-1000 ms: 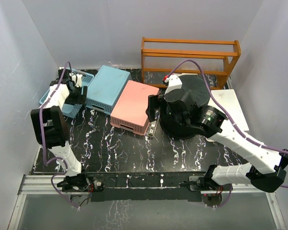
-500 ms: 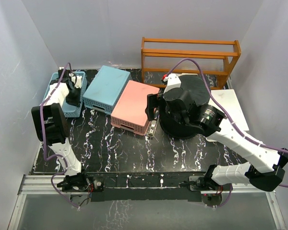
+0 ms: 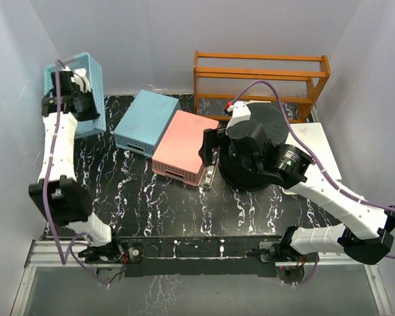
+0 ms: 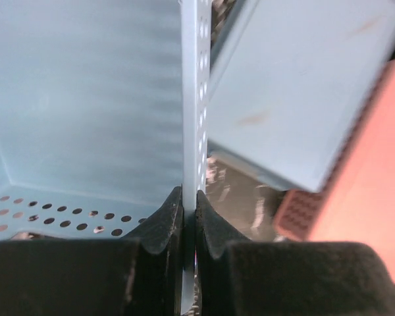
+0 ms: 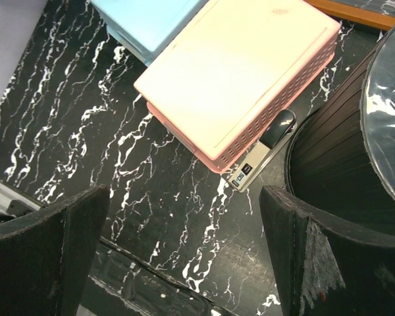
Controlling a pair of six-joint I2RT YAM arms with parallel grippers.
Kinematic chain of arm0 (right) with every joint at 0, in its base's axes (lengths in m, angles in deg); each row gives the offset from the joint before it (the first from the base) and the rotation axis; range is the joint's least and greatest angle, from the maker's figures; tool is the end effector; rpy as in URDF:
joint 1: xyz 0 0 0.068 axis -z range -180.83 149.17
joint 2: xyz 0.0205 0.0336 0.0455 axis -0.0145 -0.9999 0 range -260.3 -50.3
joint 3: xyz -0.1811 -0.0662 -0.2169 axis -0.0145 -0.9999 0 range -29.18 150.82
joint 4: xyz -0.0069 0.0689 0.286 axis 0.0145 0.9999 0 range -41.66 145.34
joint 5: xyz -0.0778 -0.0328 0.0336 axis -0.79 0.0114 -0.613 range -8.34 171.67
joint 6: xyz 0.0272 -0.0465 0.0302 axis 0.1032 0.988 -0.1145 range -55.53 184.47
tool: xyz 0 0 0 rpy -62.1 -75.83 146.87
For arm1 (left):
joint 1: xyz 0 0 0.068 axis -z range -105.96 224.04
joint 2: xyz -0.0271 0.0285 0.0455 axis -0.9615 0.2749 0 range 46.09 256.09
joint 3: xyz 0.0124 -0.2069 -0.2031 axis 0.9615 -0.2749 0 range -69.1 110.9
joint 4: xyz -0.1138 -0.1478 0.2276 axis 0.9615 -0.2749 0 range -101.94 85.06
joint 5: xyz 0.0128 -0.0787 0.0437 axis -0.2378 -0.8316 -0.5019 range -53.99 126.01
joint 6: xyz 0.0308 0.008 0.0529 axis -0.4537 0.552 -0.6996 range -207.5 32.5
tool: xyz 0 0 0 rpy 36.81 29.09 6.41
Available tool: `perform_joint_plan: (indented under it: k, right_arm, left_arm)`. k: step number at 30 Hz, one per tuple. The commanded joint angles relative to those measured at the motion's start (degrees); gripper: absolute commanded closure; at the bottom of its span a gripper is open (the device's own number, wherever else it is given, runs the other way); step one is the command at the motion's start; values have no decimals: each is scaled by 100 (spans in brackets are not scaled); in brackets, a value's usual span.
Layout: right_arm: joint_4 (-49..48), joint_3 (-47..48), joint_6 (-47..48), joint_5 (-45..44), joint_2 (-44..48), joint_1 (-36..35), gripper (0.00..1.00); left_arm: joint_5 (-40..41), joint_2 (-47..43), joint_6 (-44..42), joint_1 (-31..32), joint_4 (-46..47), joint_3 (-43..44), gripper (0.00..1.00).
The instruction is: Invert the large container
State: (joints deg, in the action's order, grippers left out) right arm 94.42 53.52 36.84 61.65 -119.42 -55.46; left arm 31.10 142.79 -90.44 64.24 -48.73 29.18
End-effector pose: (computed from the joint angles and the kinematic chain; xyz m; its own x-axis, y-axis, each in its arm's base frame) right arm 0.1732 0.2163 0.4376 -0.5535 -0.0267 -0.8324 -0.3863 0.8937 0.2282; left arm 0.4145 0.0675 0.3803 -0.6667 -0.0634 -0.7426 -0.0731 0.9971 -0.0195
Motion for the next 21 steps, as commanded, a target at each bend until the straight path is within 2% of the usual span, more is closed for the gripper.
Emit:
perform_joint_plan:
  k: [1,5,7,12,15,21]
  right_arm:
    - [-259,-15,-167,131,276,23,2]
    - [-427,-131,-157,209,307,23,2]
    - [-451,-156,-146,213,300,23,2]
    - [-407,-276,-258,199,462,24,2]
    - [-359,-337,-264,150,569,23,2]
    - [-273,-234,-175,236,489,26,2]
  left_arm:
    - [-1070,-1336,1555,-22,244,-58,100]
    - [-2637,-2325,2778,-19,1114,-1193,100]
    - [-3057,-2827,3214,-22,1620,-1765,100]
    - [-3540,-3922,4010,-21,2654,-2785,100]
    - [-3867,-4263,4943,-10,3460,-3435,100]
    - [-3483,-5151,6022,31,4354,-4540,100]
